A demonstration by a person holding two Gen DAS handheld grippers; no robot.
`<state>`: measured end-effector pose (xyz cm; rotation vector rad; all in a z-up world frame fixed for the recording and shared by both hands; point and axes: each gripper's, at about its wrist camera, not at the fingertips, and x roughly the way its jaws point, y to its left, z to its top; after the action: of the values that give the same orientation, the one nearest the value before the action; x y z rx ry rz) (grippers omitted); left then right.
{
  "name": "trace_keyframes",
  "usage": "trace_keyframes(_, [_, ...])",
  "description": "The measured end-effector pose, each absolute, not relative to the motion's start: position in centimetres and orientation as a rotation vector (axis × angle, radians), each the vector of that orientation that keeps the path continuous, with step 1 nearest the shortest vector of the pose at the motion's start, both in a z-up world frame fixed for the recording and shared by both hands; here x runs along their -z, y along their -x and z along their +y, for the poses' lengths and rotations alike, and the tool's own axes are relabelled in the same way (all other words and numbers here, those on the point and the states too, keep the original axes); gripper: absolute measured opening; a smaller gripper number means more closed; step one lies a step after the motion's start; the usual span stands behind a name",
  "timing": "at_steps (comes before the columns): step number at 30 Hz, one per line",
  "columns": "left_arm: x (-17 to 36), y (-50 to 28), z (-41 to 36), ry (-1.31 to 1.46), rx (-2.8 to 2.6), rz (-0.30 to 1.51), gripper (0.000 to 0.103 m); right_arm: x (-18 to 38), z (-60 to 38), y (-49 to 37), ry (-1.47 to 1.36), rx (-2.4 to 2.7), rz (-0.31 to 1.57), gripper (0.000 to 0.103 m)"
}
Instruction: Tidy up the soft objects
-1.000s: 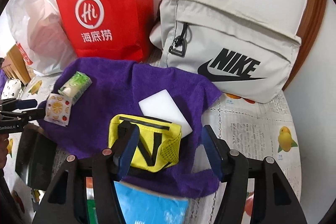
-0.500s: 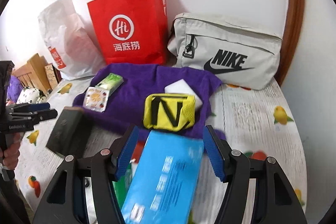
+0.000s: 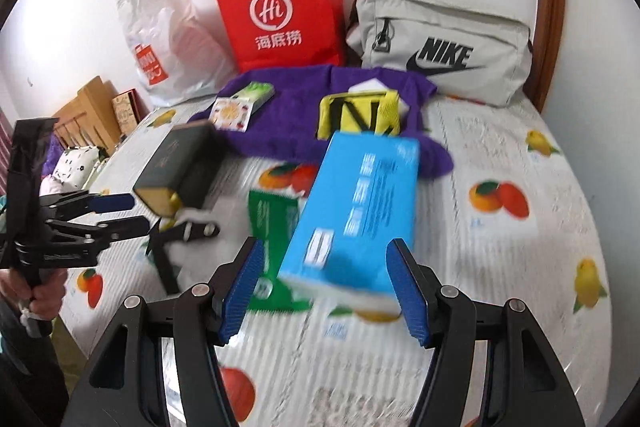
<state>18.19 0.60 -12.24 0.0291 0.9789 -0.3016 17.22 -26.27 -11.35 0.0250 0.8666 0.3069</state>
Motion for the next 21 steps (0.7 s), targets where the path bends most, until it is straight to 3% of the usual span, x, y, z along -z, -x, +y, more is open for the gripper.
trace_keyframes(10, [14.5, -18.6, -1.0, -0.105, 0.399, 1.001, 0.062, 14.6, -26.4, -14.7, -0.037, -0.285, 0.908, 0.063])
trace_keyframes(12, [14.6, -18.8, -1.4, -0.109, 0.429, 1.005, 0.052, 14.9, -26.7, -14.6, -0.051, -0.282, 0.916, 0.063])
trace_keyframes(13, [14.6, -18.8, -1.5, -0.105, 0.451, 1.007, 0.040, 15.1, -26.8, -14.5, -0.056, -0.284, 0.920, 0.063])
trace_keyframes(14, [14.6, -18.8, -1.6, -0.099, 0.468, 1.010, 0.035, 15.2, -26.9, -14.5, -0.056, -0.283, 0.921, 0.063])
trace_keyframes(21, [13.5, -16.8, -0.9, -0.082, 0.475, 0.982, 0.029, 15.5, -27.0, -14.4, -0.062, -0.283, 0.923, 0.063])
